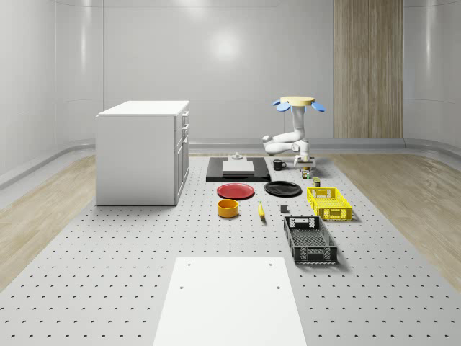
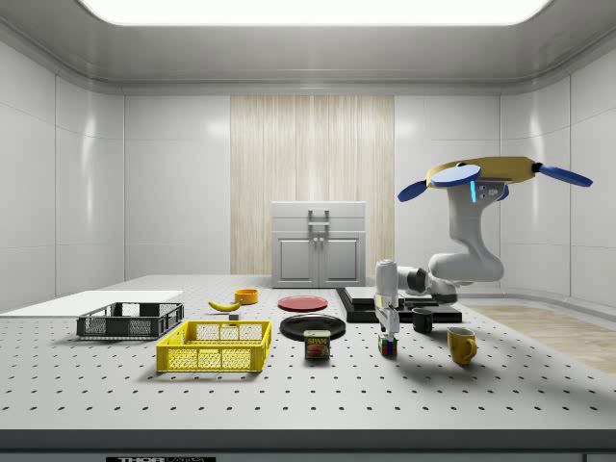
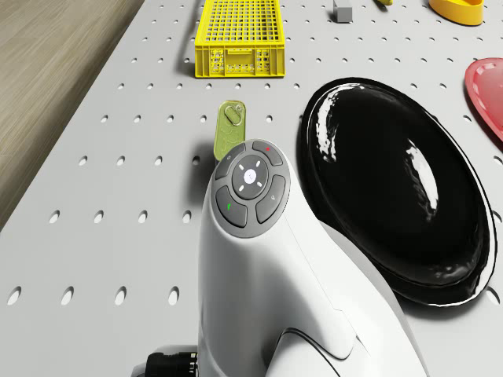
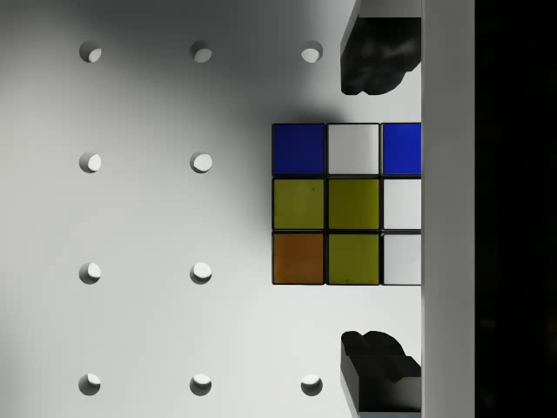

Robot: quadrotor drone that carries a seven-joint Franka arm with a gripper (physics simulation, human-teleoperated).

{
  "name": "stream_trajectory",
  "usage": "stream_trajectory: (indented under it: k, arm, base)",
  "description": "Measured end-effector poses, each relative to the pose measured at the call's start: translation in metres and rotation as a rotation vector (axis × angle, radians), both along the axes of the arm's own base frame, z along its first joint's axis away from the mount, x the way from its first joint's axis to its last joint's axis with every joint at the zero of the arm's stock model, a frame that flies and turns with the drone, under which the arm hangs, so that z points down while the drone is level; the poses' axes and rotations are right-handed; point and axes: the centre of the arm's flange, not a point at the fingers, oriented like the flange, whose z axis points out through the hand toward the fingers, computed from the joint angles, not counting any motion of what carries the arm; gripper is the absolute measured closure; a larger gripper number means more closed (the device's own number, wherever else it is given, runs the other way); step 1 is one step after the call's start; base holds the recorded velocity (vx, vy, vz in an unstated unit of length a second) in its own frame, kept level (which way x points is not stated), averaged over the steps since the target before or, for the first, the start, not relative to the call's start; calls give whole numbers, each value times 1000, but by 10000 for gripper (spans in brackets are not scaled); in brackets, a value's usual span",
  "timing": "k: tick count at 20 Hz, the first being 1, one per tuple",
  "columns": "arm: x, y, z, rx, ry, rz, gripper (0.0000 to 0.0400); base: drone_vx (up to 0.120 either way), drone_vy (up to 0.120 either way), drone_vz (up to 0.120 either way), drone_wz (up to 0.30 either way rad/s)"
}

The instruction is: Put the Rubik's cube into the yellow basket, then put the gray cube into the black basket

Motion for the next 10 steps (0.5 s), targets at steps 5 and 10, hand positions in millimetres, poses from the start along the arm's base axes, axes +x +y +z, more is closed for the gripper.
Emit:
stream_trajectory:
  k: [5, 10]
  arm:
    - [0, 0, 12, 0, 0, 0, 0]
    - [0, 0, 21, 0, 0, 0, 0]
  base:
    - [0, 0, 0, 0]
    - [0, 0, 0, 0]
